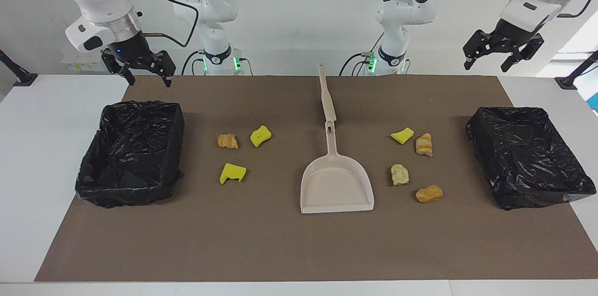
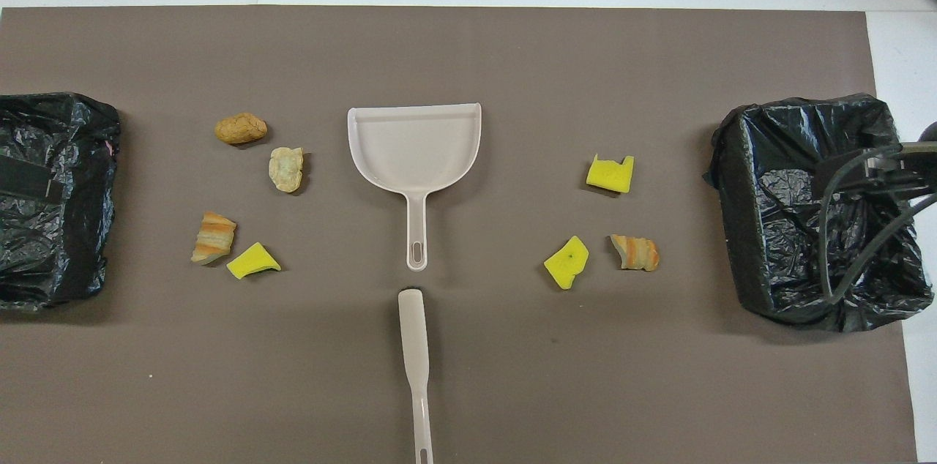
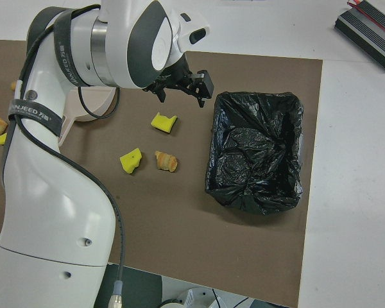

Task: Sweep and dump trash in bin

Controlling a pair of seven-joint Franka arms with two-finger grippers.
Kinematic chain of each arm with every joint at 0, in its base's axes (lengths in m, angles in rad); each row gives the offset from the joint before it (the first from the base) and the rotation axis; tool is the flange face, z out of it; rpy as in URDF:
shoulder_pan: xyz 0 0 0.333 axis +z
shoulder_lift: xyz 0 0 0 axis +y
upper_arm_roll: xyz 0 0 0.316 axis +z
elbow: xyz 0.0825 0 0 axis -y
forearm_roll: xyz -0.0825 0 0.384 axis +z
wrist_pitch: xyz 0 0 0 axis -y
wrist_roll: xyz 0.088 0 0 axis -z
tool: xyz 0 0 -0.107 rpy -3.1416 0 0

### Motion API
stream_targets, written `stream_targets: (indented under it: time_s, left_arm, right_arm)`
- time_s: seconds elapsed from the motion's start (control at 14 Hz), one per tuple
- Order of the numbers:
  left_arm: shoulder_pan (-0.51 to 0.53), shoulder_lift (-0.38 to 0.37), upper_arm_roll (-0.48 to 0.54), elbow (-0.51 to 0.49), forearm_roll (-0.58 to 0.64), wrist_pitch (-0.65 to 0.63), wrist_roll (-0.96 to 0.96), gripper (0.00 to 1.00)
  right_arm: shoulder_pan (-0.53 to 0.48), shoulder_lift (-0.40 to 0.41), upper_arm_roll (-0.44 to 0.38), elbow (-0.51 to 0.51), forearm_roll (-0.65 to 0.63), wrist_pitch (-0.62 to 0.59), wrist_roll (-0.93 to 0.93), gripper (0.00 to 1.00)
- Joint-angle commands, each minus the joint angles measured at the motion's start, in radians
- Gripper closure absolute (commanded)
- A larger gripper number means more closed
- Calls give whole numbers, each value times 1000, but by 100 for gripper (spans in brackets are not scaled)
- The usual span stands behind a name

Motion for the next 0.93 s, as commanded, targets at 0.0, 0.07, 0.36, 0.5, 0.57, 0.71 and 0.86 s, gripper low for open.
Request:
stream_targets:
  time_s: [0.0,0.07,0.36,0.5,0.57,0.71,0.86]
  left_arm:
    - [4,-6,0,6,15,-14,1,0]
    - [4,-6,0,6,15,-14,4,0]
    - [-2,-6,0,6,15,-14,3,0]
    - [-6,-8,0,4,15,-14,1,0]
    - [-6,-8,0,4,15,-15,1,0]
    - [-6,-8,0,4,15,-14,-1,0]
    - [-10,-8,0,4,15,-15,-1,0]
  right_arm:
    - [-18,-10,2,-12,5,-4,-13,0]
    - [-18,-10,2,-12,5,-4,-13,0]
    - [-15,-10,2,-12,5,-4,-13,0]
    - [-15,-10,2,-12,5,-4,-13,0]
    - [-15,-10,2,-12,5,-4,-13,0]
    - [-15,-10,2,-12,5,-4,-13,0]
    - [-15,-10,2,-12,5,-4,-13,0]
